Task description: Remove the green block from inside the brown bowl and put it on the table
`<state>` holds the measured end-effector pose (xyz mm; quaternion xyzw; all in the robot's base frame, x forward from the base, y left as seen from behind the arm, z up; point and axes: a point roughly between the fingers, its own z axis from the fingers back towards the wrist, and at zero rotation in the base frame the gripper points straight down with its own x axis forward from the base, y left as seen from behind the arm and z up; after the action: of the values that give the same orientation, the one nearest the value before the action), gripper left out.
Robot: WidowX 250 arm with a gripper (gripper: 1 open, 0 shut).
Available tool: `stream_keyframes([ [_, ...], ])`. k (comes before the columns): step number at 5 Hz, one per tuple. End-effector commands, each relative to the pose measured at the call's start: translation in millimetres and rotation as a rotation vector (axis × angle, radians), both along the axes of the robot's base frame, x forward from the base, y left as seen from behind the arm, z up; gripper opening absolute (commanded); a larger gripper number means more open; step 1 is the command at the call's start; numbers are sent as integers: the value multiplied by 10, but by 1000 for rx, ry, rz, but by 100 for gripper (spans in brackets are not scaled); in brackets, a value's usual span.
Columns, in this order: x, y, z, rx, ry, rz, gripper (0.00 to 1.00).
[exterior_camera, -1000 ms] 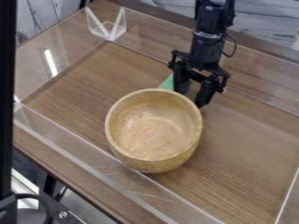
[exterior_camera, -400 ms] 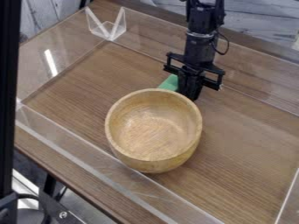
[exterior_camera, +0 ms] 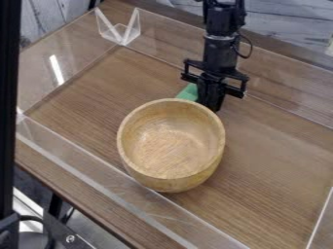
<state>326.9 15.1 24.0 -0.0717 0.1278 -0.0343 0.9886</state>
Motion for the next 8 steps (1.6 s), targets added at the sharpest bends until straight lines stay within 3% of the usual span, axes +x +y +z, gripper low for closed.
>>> stream_keyframes([
  [1,83,39,279,-23,-80,-3,0],
  [3,102,188,337,-56,-55,18,0],
  [5,88,304,204,-105,-42,66,0],
  [8,143,272,97,-155,-93,70,0],
])
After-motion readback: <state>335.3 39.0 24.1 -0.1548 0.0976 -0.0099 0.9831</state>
